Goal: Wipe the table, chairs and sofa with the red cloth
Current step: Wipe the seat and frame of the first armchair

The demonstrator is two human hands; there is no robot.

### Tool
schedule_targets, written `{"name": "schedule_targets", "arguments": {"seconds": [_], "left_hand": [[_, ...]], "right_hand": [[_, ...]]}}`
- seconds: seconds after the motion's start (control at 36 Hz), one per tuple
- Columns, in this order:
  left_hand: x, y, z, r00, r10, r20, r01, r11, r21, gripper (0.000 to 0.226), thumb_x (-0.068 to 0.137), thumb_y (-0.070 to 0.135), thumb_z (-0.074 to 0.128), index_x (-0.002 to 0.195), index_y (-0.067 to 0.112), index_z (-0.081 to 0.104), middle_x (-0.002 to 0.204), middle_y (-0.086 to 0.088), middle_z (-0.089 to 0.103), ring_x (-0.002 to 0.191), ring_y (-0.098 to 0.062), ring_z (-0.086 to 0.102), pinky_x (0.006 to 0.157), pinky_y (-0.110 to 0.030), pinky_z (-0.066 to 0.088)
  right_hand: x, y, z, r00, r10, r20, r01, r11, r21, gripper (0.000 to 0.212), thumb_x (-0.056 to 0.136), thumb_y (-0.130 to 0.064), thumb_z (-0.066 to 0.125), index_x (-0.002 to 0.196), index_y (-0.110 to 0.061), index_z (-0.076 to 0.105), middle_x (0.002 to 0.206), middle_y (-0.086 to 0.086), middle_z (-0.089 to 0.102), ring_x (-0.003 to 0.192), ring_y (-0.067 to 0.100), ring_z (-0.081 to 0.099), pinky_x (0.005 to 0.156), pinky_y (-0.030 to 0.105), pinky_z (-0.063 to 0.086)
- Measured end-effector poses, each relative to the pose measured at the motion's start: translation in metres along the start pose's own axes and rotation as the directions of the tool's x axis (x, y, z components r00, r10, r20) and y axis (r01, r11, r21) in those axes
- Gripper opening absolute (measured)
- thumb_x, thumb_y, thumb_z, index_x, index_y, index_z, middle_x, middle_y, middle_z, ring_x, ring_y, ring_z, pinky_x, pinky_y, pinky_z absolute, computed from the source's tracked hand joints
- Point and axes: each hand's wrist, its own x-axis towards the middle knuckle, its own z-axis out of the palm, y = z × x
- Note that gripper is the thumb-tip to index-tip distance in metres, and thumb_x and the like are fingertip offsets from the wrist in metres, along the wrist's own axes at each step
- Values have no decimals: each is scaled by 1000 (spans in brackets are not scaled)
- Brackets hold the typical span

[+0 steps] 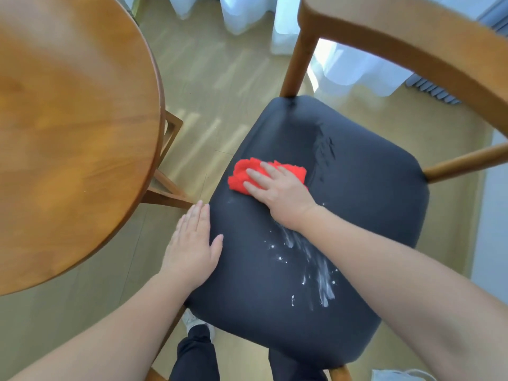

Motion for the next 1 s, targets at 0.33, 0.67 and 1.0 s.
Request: {"name": "schedule_targets", "arguments": {"seconds": [0.33,0.67,1.0], "left_hand": [[13,20,-2,999,29,-16,-29,1000,-7,65,99,38,37,152,15,8,160,1,8,146,-12,4,116,-26,3],[19,46,4,989,131,-66,-130,991,6,65,97,30,45,151,8,15,158,-4,14,145,-15,9,116,-25,3],[5,57,0,986,159,-45,-158,987,14,65,98,36,40,152,13,11,159,0,9,146,-12,5,114,-22,1]], "right_hand": [[-42,73,15,981,-161,-112,151,984,-93,44,85,-7,34,109,-13,71,126,9,64,108,43,61,84,52,53],[-39,159,-1,807,568,-160,-547,822,162,57,81,-1,47,135,-18,55,147,9,45,128,39,44,102,46,40],[-57,113,9,824,538,-178,-478,829,289,56,69,5,48,121,-7,65,134,19,56,117,51,52,103,54,38]]}}
